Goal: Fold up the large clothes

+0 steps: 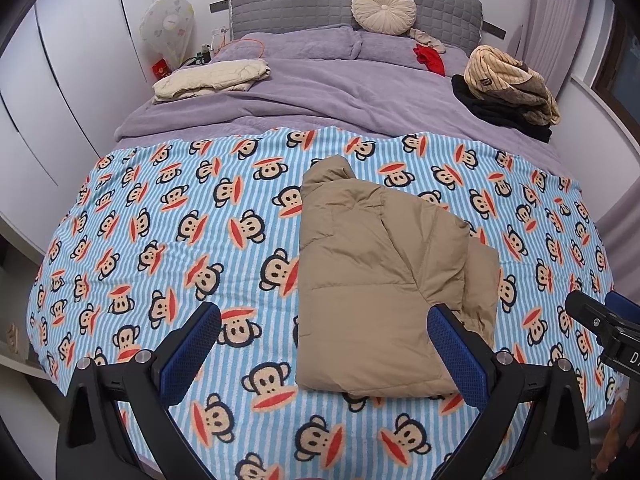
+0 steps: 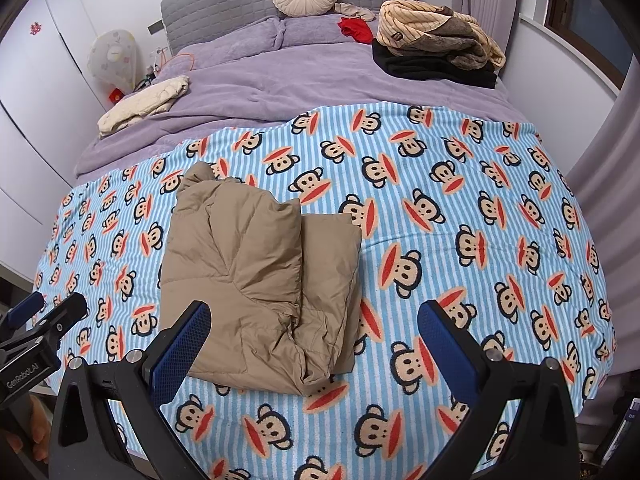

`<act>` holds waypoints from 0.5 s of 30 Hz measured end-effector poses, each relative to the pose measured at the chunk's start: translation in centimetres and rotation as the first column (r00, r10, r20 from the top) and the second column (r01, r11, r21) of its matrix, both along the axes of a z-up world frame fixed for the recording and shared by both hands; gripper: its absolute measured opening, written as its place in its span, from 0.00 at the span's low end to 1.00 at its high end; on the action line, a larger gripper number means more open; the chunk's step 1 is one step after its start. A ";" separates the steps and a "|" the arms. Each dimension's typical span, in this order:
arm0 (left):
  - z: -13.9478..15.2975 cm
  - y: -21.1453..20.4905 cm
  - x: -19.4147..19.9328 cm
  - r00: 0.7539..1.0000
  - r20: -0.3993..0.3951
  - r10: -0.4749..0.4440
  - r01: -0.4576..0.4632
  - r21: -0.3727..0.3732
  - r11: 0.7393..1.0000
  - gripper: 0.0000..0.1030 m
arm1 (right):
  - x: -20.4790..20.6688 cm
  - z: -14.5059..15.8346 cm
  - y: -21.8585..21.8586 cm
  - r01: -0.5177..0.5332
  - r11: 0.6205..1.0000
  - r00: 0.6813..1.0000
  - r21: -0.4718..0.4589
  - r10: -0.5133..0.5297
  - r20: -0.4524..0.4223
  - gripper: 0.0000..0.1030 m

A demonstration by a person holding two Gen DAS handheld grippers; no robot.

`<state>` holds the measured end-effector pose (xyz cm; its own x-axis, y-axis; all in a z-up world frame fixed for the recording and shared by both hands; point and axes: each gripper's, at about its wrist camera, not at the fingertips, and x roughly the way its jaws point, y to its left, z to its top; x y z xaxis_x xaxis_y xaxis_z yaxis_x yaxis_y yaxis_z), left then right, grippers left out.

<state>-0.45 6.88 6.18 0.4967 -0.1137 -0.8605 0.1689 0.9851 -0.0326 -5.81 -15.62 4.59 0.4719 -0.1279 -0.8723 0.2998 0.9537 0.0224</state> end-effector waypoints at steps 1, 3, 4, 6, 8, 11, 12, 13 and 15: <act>0.0 0.0 0.0 1.000 0.000 0.001 -0.001 -0.001 1.000 1.00 | 0.0 0.0 0.0 0.000 1.000 1.000 -0.001 0.000 0.000 1.00; 0.0 0.0 0.0 1.000 0.000 0.001 -0.001 -0.001 1.000 1.00 | 0.0 0.0 -0.1 -0.001 1.000 1.000 -0.001 0.001 0.001 1.00; 0.0 0.0 0.0 1.000 0.000 0.002 -0.002 0.000 1.000 1.00 | 0.0 0.0 -0.1 -0.002 1.000 1.000 -0.002 0.002 0.001 1.00; 0.0 -0.1 0.0 1.000 0.000 0.003 -0.003 0.000 1.000 1.00 | 0.0 0.0 -0.1 -0.003 1.000 1.000 -0.001 0.003 0.001 1.00; -0.1 0.1 0.0 1.000 0.000 0.007 -0.007 0.001 1.000 1.00 | 0.0 0.0 -0.1 -0.002 1.000 1.000 0.000 0.002 0.000 1.00; -0.1 0.1 0.0 1.000 0.001 0.005 -0.005 0.002 1.000 1.00 | 0.0 0.0 -0.1 -0.002 1.000 1.000 0.000 0.002 0.001 1.00; -0.1 0.2 0.1 1.000 0.002 0.005 -0.005 0.002 1.000 1.00 | 0.0 0.0 -0.1 -0.002 1.000 1.000 0.000 0.002 0.001 1.00; -0.1 0.2 0.0 1.000 0.002 0.005 -0.005 0.001 1.000 1.00 | 0.0 0.0 -0.2 -0.003 1.000 1.000 0.000 0.003 0.001 1.00; -0.2 0.4 0.1 1.000 0.001 0.005 -0.005 -0.003 1.000 1.00 | 0.0 0.0 -0.2 -0.004 1.000 1.000 0.000 0.004 0.000 1.00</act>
<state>-0.37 7.26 5.99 0.4983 -0.1142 -0.8595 0.1641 0.9858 -0.0359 -5.79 -15.80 4.63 0.4726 -0.1263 -0.8722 0.2962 0.9549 0.0223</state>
